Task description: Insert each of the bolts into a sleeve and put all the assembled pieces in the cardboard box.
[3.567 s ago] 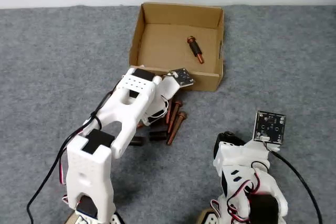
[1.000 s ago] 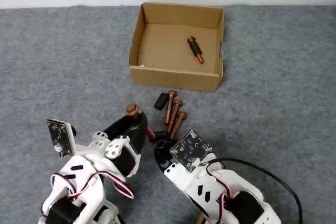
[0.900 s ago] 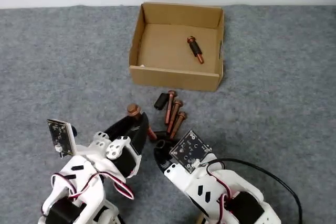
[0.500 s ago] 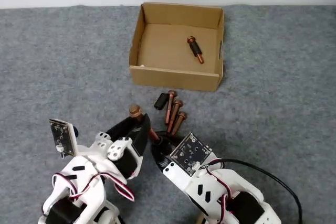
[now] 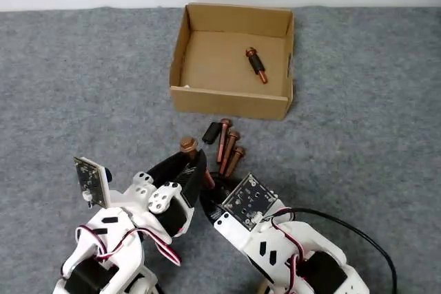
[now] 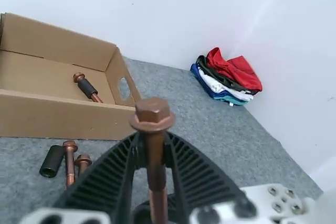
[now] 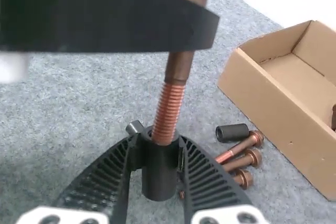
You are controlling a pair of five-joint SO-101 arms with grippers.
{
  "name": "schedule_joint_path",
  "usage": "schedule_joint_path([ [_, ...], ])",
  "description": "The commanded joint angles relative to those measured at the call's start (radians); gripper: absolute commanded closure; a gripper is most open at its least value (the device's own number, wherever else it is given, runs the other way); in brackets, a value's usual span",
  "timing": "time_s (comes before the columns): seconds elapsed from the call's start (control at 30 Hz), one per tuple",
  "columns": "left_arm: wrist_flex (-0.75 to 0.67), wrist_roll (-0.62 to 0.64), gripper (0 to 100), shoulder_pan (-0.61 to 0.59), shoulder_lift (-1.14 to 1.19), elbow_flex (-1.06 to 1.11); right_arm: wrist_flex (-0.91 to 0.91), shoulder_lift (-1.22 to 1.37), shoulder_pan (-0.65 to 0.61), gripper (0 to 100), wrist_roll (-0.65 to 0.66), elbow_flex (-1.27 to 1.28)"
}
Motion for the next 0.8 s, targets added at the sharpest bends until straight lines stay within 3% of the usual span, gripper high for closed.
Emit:
schedule_joint_path([
  [0.0, -0.006, -0.025, 100, 0.008, 0.011, -0.004, -0.021, -0.004, -0.002, 99.1, 0.011, -0.1],
  [0.43, -0.006, -0.037, 100, -0.078, 0.011, 0.013, -0.028, -0.012, -0.002, 99.1, 0.012, -0.101],
  [0.67, 0.002, -0.037, 100, 0.084, 0.011, 0.056, -0.028, -0.005, -0.002, 99.1, 0.012, -0.101],
  [0.77, 0.071, -0.037, 100, 0.12, 0.012, 0.058, -0.028, -0.005, -0.002, 99.1, 0.012, -0.101],
])
